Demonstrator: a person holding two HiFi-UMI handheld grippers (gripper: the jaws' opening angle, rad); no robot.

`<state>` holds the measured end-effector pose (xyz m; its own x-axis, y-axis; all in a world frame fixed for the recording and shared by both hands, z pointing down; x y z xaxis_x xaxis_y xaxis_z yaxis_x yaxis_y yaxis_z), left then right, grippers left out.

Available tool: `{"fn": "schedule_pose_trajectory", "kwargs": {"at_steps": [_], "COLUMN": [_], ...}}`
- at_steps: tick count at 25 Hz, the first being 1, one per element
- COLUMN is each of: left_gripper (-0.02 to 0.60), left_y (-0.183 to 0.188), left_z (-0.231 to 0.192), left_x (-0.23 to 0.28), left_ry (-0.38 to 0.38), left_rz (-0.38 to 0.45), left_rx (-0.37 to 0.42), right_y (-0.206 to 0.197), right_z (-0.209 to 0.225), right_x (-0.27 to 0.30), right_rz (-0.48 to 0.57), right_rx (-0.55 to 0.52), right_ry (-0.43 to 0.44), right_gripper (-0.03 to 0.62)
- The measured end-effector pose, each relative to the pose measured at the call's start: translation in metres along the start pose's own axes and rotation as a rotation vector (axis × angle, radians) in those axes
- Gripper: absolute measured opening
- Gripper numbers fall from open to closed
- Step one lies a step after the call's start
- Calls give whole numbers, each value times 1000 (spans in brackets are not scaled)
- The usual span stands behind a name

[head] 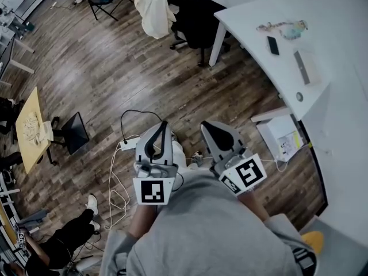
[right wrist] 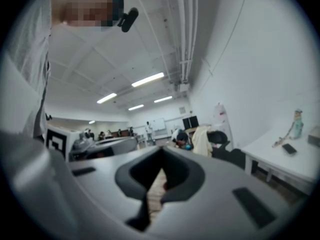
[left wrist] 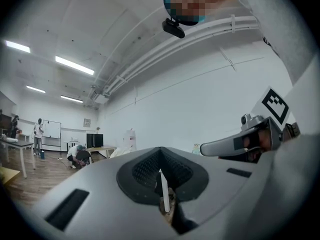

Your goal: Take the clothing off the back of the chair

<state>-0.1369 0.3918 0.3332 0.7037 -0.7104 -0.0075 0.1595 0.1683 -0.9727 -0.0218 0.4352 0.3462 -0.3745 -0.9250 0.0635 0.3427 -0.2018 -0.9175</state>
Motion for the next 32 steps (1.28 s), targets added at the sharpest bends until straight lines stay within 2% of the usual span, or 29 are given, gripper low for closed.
{"fn": "schedule_pose_trajectory", "kwargs": {"at_steps": [5,12,18,28,32], "left_gripper": [34,34,34,34,34], "left_y": [-7,-8,-15,-29,-32], "left_z": [-20,-52,-76,-107,-125], "left_x": [9,34,62,107,117], "left_ry": [24,50,37,-27,-29], "left_rz": [2,56,63,32,47], "left_rx": [-12,-43,-47,26,-12], "right_y": [1,9,15,26,26], "right_z": [5,14,23,41,40], "right_x": [18,56,89,137,156], "right_rz": [-5,-17,-34,-41,-43], "right_rx": [4,-25,-46,-35,-30], "right_ry": [-8,-12,-24,-62,-78], "right_gripper": [34,34,34,34,34]}}
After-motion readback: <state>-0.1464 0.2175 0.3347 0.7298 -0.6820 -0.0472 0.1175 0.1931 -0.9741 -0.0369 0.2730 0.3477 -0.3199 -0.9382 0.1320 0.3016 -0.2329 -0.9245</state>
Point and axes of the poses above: the fingertips, and each gripper's own axes: x forward along the fingers, z to its right, y out of its top, the point moved 3 cm from there along -x, backward along the fingers, and after that the axes turned 10 degrees about x, right-handed, at the moved point
